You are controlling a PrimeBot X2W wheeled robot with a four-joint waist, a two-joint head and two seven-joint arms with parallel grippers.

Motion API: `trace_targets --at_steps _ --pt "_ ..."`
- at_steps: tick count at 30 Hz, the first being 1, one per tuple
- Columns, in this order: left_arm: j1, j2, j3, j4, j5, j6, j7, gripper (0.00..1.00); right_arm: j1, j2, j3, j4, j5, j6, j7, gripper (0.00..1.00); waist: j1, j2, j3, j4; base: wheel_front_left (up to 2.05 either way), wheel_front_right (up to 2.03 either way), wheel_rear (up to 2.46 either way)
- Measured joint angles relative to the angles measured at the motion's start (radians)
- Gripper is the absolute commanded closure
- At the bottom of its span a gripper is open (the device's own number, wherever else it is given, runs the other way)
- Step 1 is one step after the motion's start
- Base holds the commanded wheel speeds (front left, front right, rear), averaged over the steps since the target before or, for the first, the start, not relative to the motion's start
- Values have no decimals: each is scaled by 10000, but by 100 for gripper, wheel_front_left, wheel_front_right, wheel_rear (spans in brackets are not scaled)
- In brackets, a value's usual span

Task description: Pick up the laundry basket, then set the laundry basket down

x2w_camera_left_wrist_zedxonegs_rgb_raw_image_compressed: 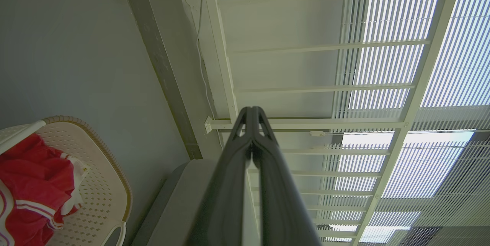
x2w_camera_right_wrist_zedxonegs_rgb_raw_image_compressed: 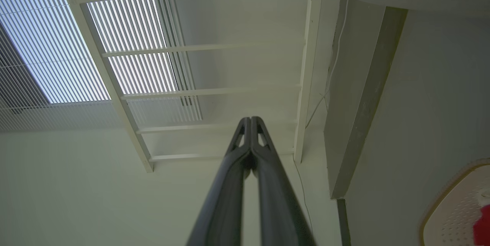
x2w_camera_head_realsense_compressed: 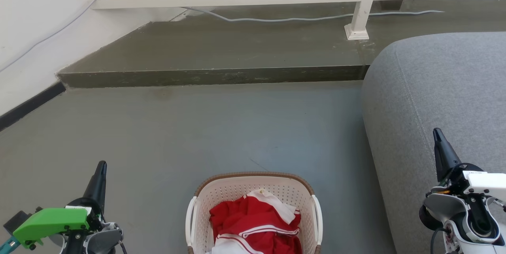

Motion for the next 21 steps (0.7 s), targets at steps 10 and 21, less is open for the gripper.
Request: trace_targets --at_steps 10,21 --pt "0 -2 2 0 0 0 2 100 0 4 -10 0 0 0 0 100 0 0 0 0 0 0 0" --pt "0 -2 6 0 0 0 2 100 0 6 -17 0 -2 0 2 100 0 0 0 0 0 0 0"
